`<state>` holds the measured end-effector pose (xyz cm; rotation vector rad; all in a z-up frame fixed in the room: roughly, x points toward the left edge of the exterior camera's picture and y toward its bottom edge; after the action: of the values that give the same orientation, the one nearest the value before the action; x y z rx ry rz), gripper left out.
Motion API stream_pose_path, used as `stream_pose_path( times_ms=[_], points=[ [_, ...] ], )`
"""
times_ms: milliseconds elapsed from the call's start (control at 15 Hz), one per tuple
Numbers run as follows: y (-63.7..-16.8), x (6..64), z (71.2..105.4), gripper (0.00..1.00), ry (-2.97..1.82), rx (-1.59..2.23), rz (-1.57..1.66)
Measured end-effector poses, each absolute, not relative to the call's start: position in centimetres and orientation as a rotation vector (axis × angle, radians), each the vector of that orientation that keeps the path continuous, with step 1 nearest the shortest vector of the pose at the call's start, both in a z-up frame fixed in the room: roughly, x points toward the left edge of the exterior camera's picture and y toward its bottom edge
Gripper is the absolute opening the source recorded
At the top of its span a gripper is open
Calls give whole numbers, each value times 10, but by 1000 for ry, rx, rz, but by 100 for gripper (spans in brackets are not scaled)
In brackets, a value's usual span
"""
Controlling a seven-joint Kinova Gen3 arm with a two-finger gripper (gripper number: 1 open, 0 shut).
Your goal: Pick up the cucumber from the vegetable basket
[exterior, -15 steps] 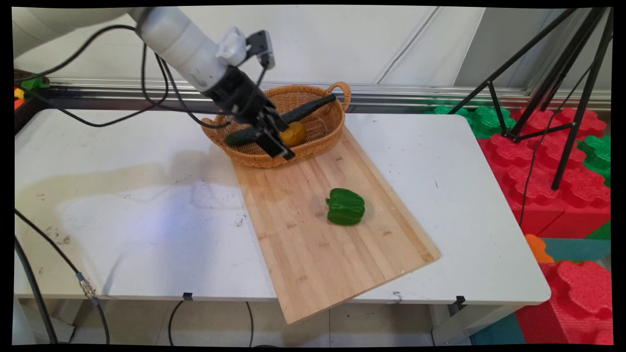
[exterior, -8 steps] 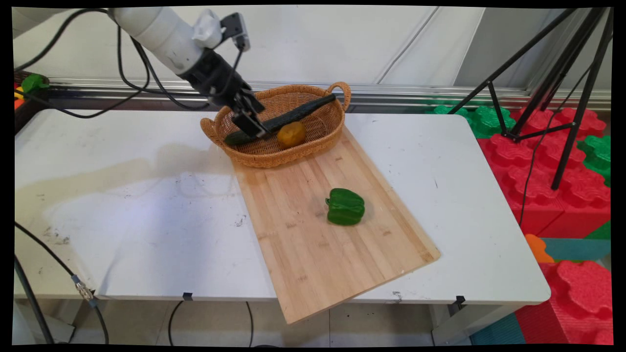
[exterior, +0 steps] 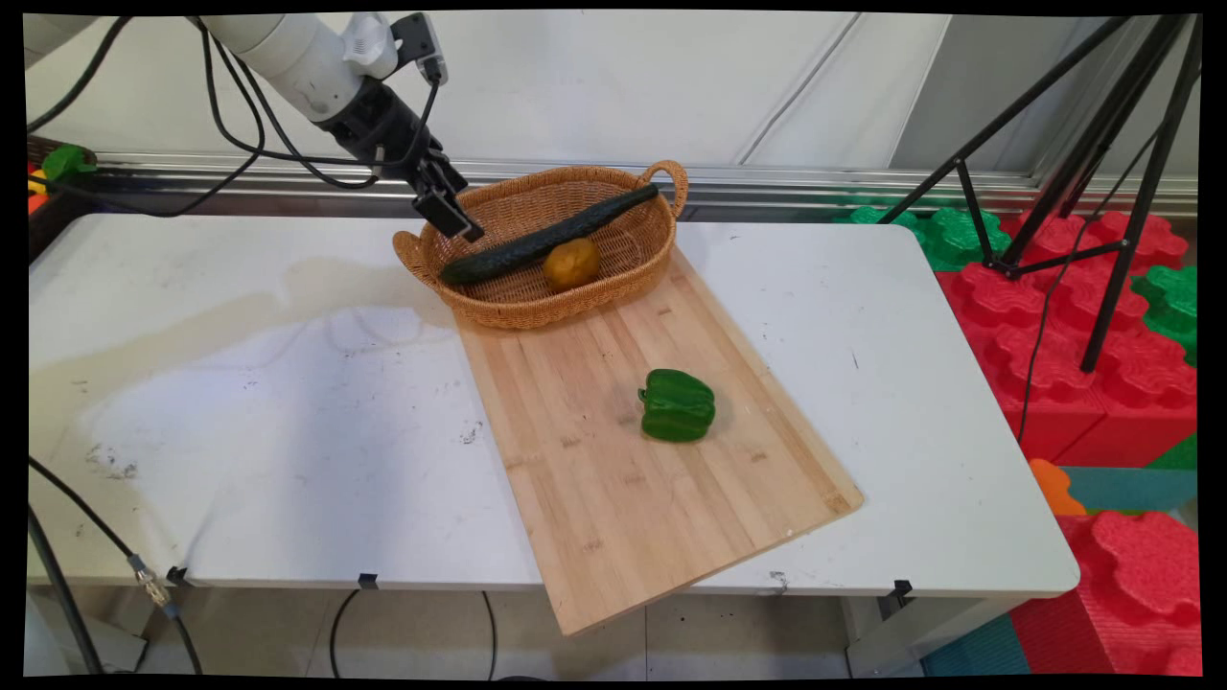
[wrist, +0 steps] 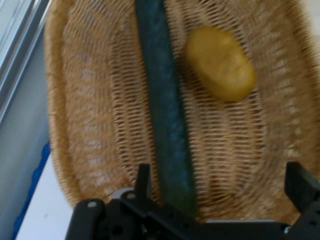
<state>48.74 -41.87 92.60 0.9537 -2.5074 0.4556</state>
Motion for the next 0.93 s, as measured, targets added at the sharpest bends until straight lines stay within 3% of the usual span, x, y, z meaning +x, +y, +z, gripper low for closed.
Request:
stream_pose_path(
  times_ms=[933],
  points=[
    [-473,497,844,100,-2510,962,435]
  ],
)
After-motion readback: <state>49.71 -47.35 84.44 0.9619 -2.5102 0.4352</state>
